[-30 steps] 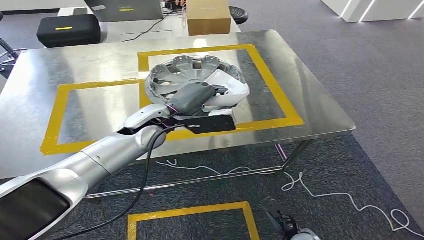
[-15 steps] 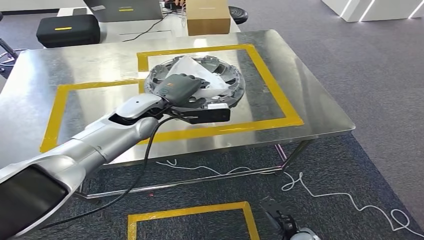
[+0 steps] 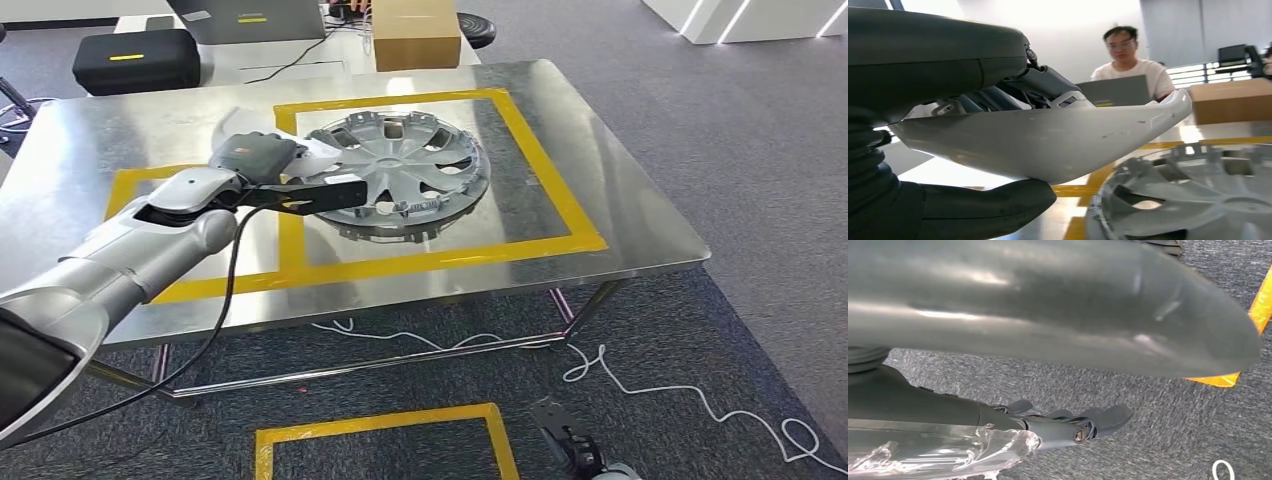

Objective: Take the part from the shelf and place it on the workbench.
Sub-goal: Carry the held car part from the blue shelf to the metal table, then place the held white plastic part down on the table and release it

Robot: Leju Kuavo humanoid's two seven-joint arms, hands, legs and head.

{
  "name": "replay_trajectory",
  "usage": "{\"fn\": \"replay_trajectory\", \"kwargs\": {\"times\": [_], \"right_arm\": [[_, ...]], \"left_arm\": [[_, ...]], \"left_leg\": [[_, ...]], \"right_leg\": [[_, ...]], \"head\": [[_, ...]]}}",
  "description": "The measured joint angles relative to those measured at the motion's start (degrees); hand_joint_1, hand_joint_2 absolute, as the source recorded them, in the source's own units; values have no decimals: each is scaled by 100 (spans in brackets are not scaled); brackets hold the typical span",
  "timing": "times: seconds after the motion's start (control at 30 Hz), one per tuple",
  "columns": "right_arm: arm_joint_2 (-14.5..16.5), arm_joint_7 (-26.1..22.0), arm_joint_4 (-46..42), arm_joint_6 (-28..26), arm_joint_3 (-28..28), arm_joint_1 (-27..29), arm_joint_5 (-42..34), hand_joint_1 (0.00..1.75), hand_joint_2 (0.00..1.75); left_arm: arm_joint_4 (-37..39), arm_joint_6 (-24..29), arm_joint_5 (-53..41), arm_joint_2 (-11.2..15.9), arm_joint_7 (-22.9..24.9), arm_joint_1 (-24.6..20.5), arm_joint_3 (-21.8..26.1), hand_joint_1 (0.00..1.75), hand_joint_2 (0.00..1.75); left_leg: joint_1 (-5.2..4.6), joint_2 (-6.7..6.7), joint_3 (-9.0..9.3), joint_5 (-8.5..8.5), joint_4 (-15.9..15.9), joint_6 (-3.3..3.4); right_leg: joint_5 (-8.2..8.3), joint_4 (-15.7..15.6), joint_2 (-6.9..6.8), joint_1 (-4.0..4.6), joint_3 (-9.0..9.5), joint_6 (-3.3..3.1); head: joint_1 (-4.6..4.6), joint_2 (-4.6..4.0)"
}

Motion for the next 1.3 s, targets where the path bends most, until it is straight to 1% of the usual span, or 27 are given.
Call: {"fn": "replay_trajectory", "kwargs": {"times": [0.17,0.4,0.67,1.0,1.3], "right_arm": [[0,-33,0,-9,-85,6,-5,0,0],[2,-57,0,-15,-147,15,9,0,0],[0,-84,0,-46,-268,17,47,0,0],[-2,-78,0,-57,-321,26,85,0,0],[-2,-79,-1,-55,-383,23,122,0,0]], "left_arm": [[81,-20,-16,245,90,-3,184,175,175],[163,-19,-19,507,147,33,419,175,175],[269,61,108,797,166,340,895,175,175],[354,15,-58,959,166,559,1010,175,175],[364,-103,-239,997,72,607,1015,175,175]], "left_leg": [[0,0,0,1,0,-1],[1,0,0,1,0,-1],[1,0,0,1,0,-2],[1,0,-1,1,0,-2],[2,0,-1,1,0,-3]], "right_leg": [[0,1,-1,0,-1,-1],[-1,2,0,0,-1,-1],[-2,3,0,1,-3,-3],[-4,4,-1,1,-3,-6],[-4,5,-1,2,-4,-7]], "head": [[-1,0],[-2,-1],[-2,0],[-1,-1],[-2,-1]]}}
